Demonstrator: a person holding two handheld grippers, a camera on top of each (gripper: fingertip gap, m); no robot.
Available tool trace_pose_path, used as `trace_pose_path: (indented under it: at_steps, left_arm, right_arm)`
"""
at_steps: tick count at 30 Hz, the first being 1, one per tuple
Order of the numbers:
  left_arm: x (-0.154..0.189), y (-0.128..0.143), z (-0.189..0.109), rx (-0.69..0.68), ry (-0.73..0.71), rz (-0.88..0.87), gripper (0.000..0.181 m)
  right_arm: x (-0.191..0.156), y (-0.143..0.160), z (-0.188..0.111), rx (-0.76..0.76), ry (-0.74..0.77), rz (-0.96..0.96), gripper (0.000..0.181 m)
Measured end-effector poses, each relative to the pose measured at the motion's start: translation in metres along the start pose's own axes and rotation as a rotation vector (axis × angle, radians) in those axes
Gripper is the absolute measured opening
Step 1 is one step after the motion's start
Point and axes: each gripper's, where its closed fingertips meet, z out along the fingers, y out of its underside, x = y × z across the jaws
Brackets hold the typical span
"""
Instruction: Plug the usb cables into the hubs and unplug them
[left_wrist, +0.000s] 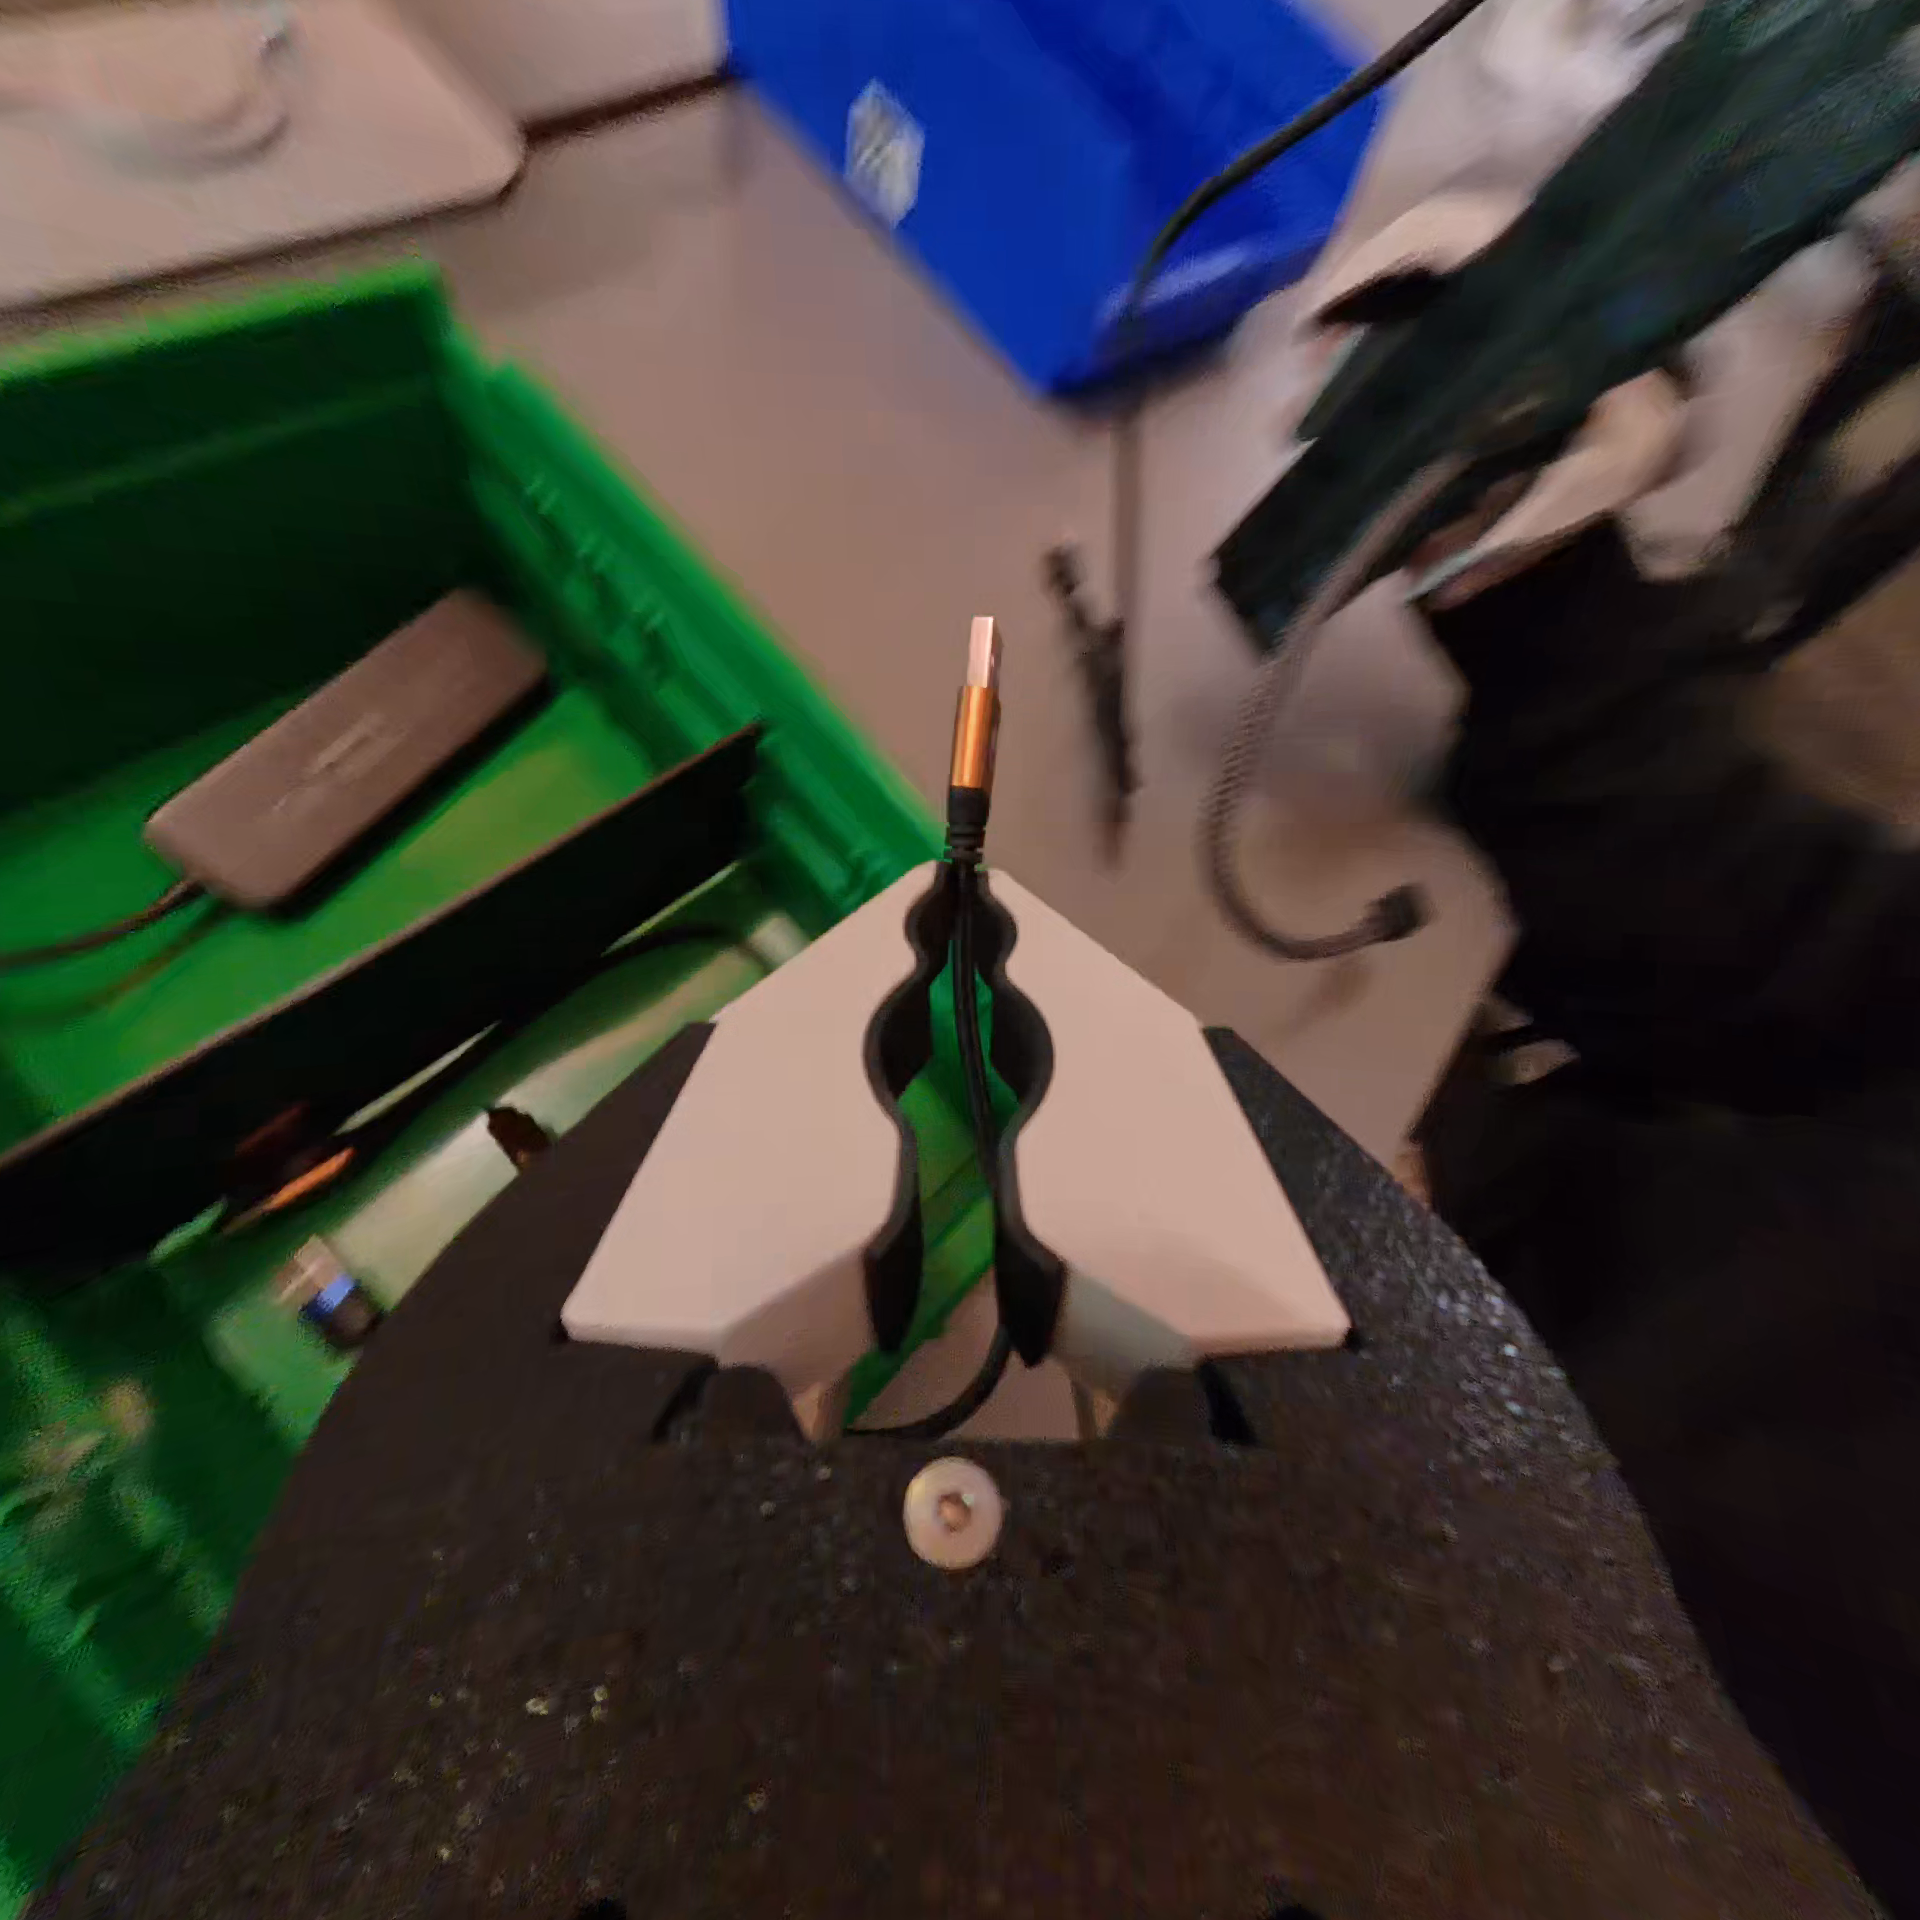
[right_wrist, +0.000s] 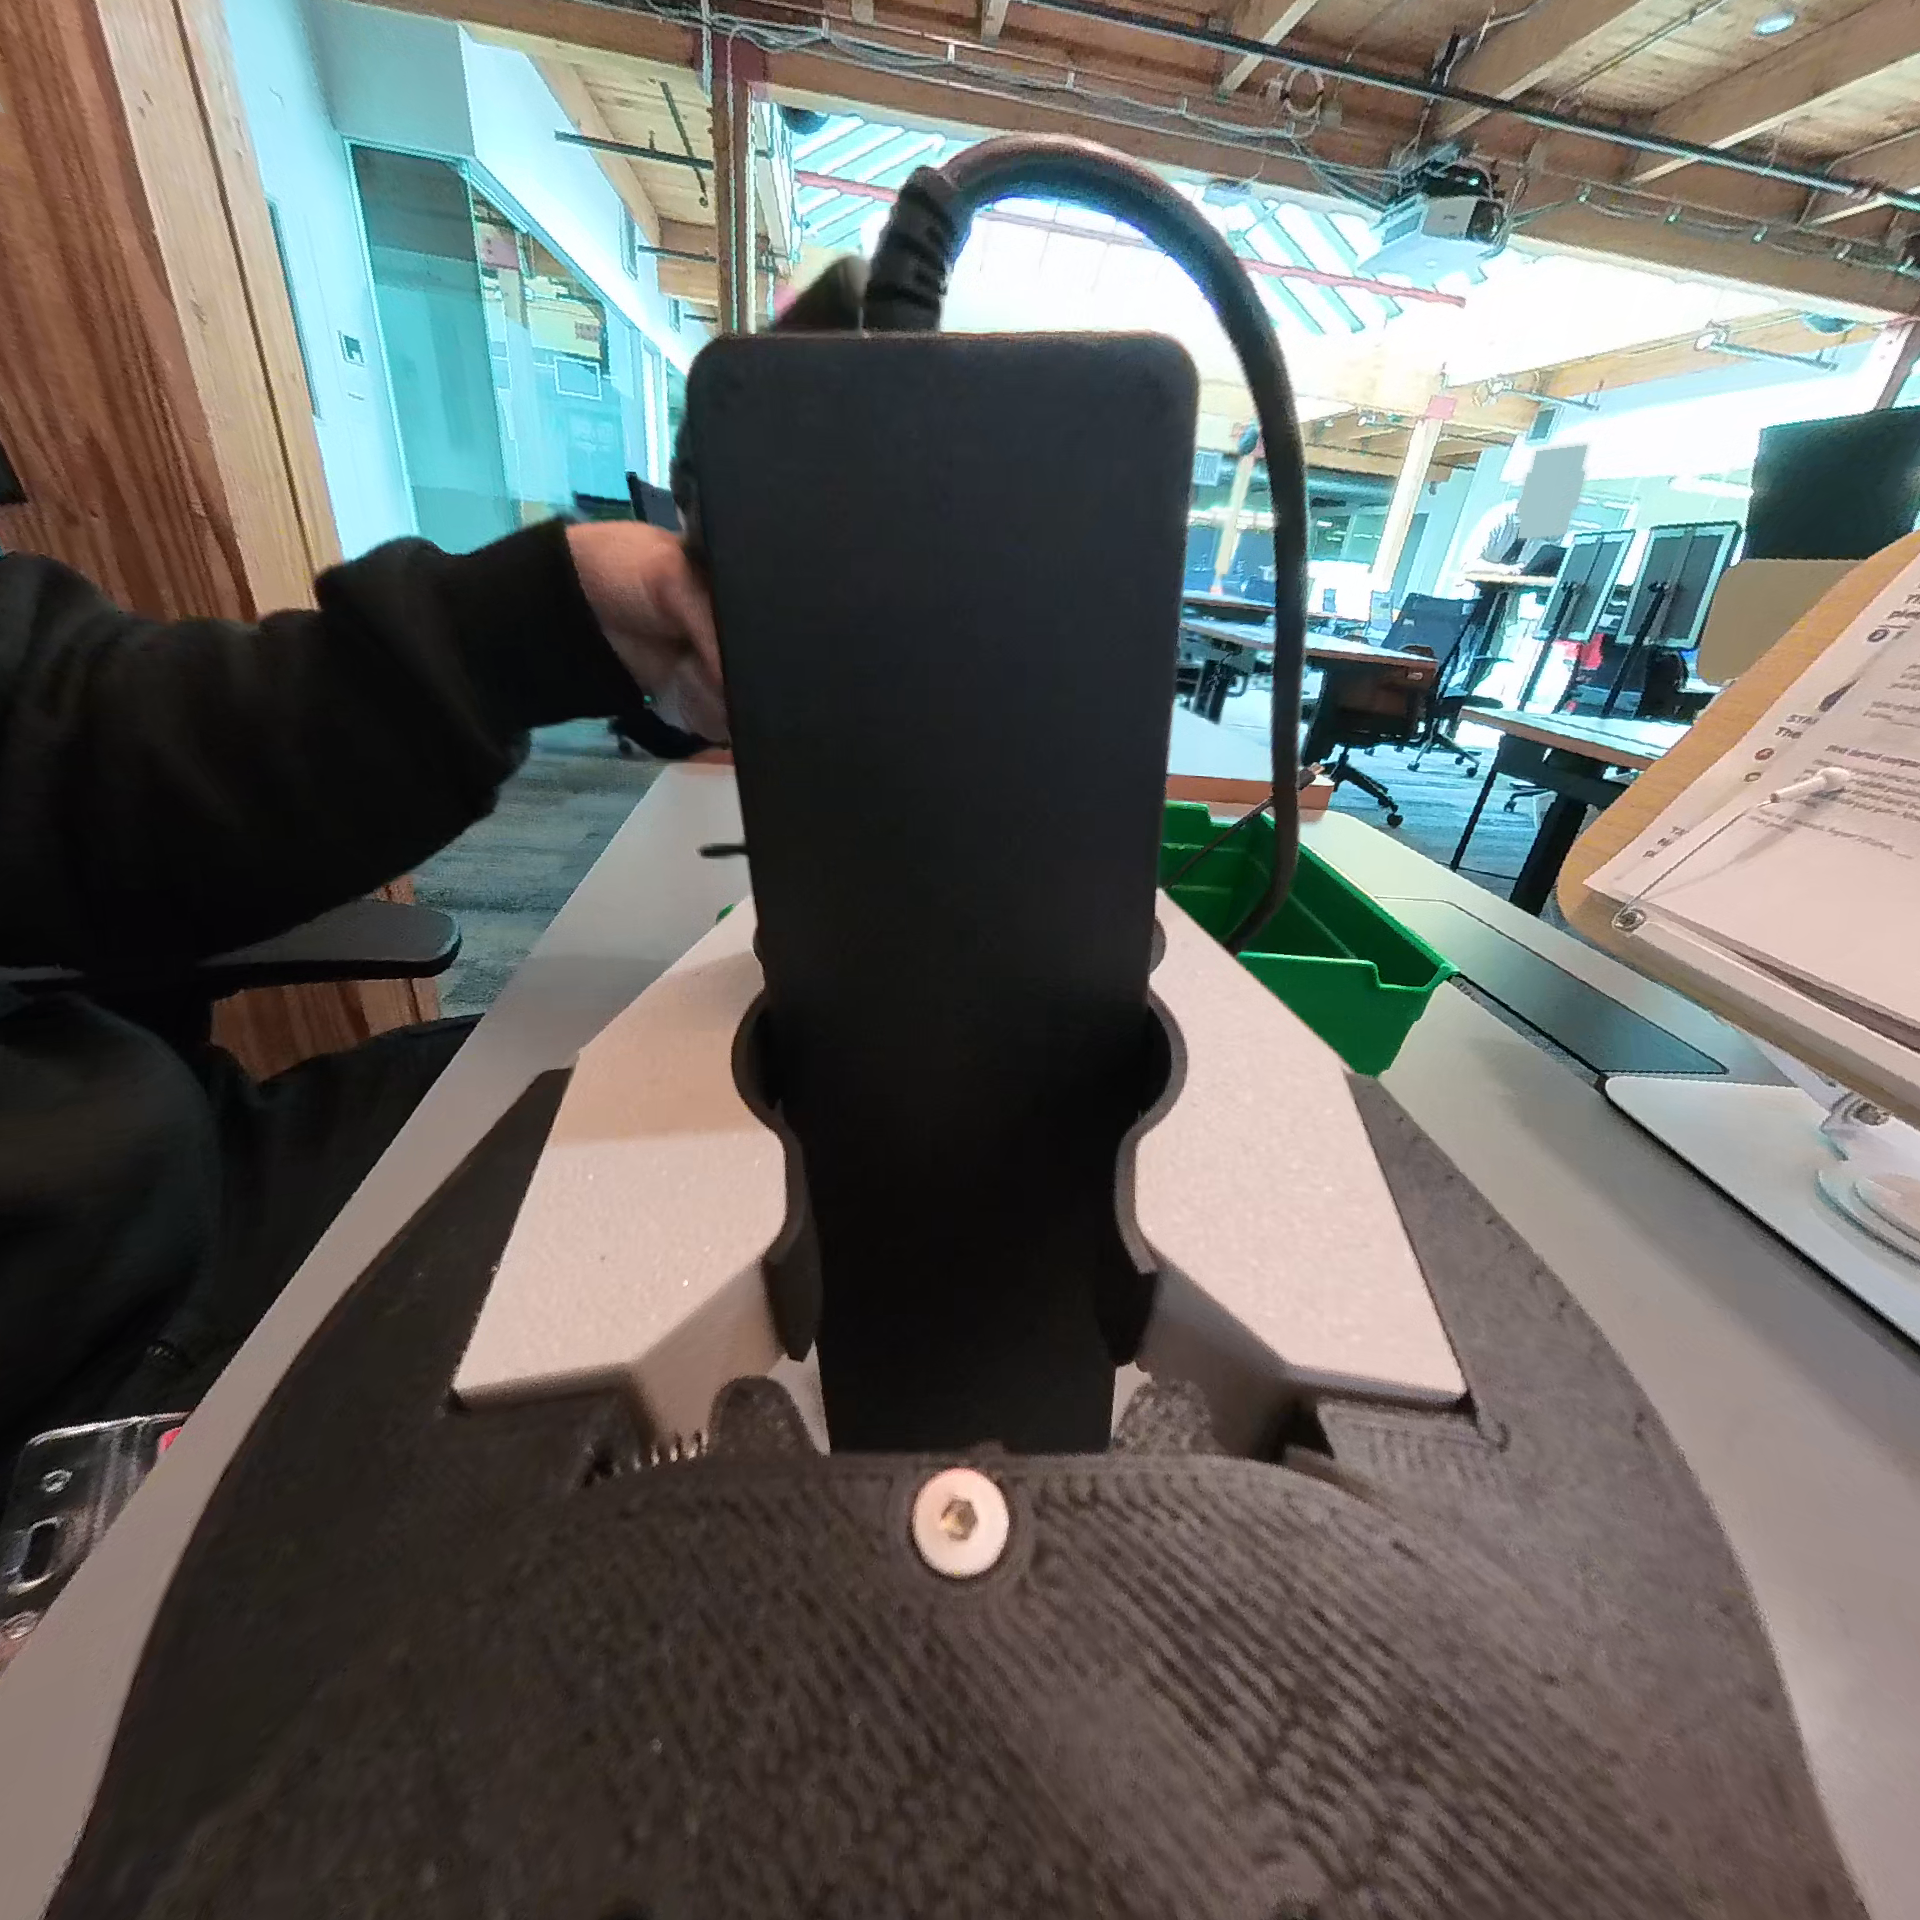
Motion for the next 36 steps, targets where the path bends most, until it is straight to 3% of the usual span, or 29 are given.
trace_pose_path:
  at_steps: [1,5,11,16,19,23,27,32,34,36]
  left_arm:
    - [0.016,-0.012,-0.003,0.042,0.070,0.008,0.001]
    - [0.065,-0.044,-0.002,0.103,0.272,0.051,0.000]
    - [0.133,-0.118,-0.005,0.385,0.683,-0.037,0.000]
    - [0.152,-0.140,0.023,0.382,0.951,-0.278,0.001]
    - [0.173,-0.150,0.020,0.428,1.057,-0.264,0.001]
    - [0.168,-0.135,0.061,0.305,0.946,-0.265,0.001]
    - [0.128,-0.078,0.136,0.016,0.644,-0.282,0.001]
    - [0.059,-0.011,0.198,-0.290,0.137,-0.003,0.001]
    - [0.034,0.001,0.208,-0.365,-0.025,0.113,0.001]
    - [0.023,-0.001,0.216,-0.359,-0.091,0.165,0.001]
  right_arm:
    - [0.000,-0.001,-0.001,0.002,0.002,-0.009,0.063]
    - [-0.003,-0.011,-0.021,0.021,-0.013,-0.031,0.063]
    - [-0.009,-0.043,-0.085,0.081,0.024,-0.069,0.067]
    - [-0.006,-0.053,-0.123,0.111,0.106,-0.099,0.063]
    - [0.000,-0.054,-0.144,0.148,0.154,-0.089,0.062]
    - [0.005,-0.054,-0.160,0.177,0.196,-0.083,0.063]
    - [0.008,-0.053,-0.164,0.189,0.211,-0.080,0.063]
    - [0.009,-0.051,-0.161,0.178,0.211,-0.075,0.063]
    - [0.009,-0.049,-0.160,0.171,0.210,-0.075,0.063]
    - [0.009,-0.049,-0.157,0.171,0.203,-0.074,0.063]
